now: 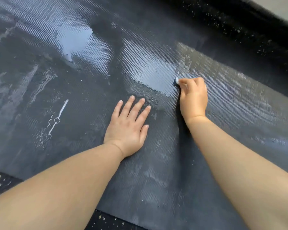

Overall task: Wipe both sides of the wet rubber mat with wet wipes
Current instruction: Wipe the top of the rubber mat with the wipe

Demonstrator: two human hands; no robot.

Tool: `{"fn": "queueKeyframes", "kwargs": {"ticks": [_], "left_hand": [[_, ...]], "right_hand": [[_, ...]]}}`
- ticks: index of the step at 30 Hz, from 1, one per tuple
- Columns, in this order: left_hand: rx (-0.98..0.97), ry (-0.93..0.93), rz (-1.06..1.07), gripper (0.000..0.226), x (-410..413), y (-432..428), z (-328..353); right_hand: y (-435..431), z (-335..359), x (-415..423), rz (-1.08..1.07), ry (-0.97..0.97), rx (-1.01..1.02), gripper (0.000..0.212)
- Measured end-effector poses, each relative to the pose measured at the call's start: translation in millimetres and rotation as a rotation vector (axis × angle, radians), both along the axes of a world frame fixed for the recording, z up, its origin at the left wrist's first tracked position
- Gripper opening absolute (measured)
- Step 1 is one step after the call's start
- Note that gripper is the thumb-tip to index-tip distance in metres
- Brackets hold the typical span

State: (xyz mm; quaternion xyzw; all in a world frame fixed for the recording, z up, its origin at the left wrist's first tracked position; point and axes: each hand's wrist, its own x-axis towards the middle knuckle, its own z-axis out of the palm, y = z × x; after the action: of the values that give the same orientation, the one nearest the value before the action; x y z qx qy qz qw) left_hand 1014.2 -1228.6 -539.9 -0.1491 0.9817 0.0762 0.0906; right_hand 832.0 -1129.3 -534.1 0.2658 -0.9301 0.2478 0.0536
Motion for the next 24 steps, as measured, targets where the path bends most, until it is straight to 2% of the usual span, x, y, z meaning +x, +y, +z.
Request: {"fn": "queueKeyframes", "kwargs": {"ticks": [4,6,7,9,12,14,18,21,24], "left_hand": [[-0.020,-0.023,0.004,0.068,-0.3,0.3,4.4],[-0.009,-0.026,0.012,0.068,-0.7,1.2,6.5],[-0.002,-0.030,0.016,0.068,-0.6,1.3,6.8],[-0.006,-0.041,0.017,0.067,-0.6,1.7,6.8],[0.021,-0.048,0.023,0.066,-2.7,1.3,8.7],[0.020,-0.051,0.025,0.067,-1.6,2.1,8.8],[0.027,0.028,0.039,0.062,-6.5,4.4,13.8],[0.041,0.259,0.170,0.049,-43.1,4.2,15.4],[0.085,0.214,0.270,0.049,-95.3,2.6,13.0]], "right_hand": [[40.2,3.0,75.2,0.422,0.010,0.021,0.015],[51.2,5.6,62.5,0.581,0.056,0.086,0.019],[51.0,5.1,44.0,0.589,0.093,0.100,0.018],[45.5,4.5,0.0,0.442,0.128,0.066,0.014],[36.9,3.4,-47.3,0.118,0.030,0.017,0.014],[33.3,1.0,-44.8,0.050,-0.012,0.008,0.015],[47.5,4.7,11.4,0.276,0.018,-0.033,0.012],[72.5,9.3,50.0,0.479,0.019,0.043,0.015],[78.0,13.7,39.6,0.598,0.043,0.100,0.017]]}}
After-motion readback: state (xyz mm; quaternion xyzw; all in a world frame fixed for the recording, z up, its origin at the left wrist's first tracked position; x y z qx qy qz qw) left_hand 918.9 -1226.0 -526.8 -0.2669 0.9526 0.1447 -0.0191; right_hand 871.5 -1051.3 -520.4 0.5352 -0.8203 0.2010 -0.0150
